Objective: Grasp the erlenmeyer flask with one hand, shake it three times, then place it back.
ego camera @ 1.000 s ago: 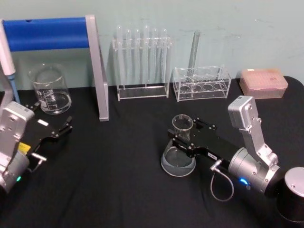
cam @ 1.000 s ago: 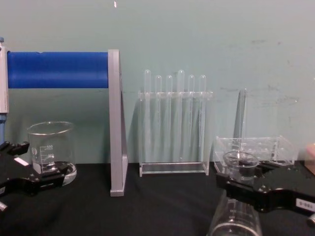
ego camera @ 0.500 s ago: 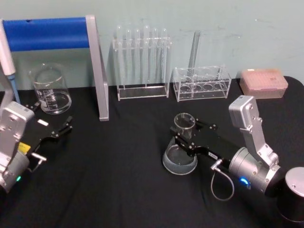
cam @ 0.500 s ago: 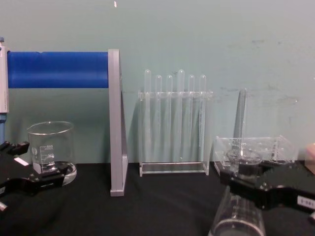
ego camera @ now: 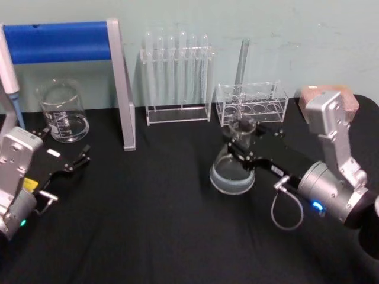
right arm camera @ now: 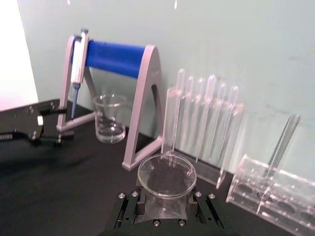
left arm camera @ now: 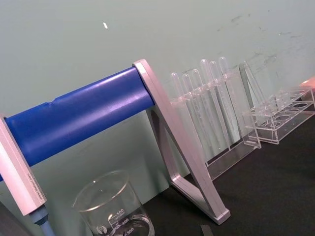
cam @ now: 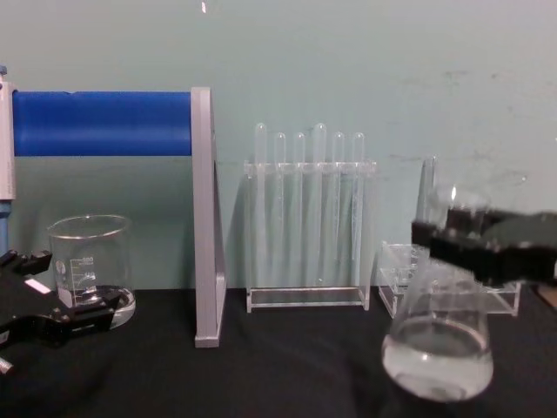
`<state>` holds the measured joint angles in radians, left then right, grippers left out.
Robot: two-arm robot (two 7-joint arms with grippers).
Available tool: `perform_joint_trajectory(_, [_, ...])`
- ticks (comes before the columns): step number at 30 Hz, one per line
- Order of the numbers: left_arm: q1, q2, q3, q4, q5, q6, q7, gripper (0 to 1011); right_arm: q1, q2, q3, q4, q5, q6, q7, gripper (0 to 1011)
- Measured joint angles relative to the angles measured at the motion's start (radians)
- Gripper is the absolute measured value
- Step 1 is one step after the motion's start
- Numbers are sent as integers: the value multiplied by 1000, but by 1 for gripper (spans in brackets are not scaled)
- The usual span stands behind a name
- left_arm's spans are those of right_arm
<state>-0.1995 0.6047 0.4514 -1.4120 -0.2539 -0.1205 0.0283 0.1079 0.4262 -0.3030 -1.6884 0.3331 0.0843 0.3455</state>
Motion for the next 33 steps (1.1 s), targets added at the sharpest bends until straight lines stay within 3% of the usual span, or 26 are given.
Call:
perform_joint_trajectory(6, [0,0,0,0,0,0,0,1001,-5,5,30,-46,21,6,-4,457])
perform_joint_trajectory(14, [0,0,0,0,0,0,0,1001,-5,4,36,-54,23,5,-12,457])
perform_joint_trajectory(26, [0,0,0,0,0,0,0,1001,-5,-7,15,-49,-7,9,-24,457])
perform_joint_trajectory(33, [0,0,0,0,0,0,0,1001,-15,-7,-8,-69,-11,11,-1,457])
